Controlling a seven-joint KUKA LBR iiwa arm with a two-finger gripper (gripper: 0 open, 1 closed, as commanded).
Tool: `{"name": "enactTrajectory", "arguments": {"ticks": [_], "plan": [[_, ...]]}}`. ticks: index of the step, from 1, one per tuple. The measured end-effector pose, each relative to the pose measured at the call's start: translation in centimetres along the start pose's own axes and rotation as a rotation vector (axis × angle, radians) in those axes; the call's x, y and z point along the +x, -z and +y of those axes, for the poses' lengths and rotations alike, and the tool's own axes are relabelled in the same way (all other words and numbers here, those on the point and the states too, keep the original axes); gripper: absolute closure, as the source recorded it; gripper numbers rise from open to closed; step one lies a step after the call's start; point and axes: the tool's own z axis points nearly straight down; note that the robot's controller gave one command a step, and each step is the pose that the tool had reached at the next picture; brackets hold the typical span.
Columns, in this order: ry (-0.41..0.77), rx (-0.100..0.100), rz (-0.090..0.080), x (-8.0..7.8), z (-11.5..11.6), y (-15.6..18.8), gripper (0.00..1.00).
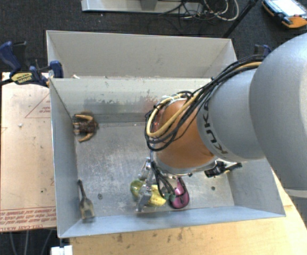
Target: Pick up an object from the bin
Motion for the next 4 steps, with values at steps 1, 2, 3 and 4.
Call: {"name": "enactTrajectory", "arguments": {"ticks": [1, 2, 3, 4], "plan": [[0.0, 0.001, 0.001, 0.0, 0.0, 0.8, 1.0], [0.001, 0.003, 0.007, 0.2, -0.1, 2.3, 1.0], [0.001, 0.003, 0.006, 0.2, -0.1, 4.6, 1.0], [0.001, -0.001, -0.003, 0.0, 0.0, 6.4, 1.0]]}}
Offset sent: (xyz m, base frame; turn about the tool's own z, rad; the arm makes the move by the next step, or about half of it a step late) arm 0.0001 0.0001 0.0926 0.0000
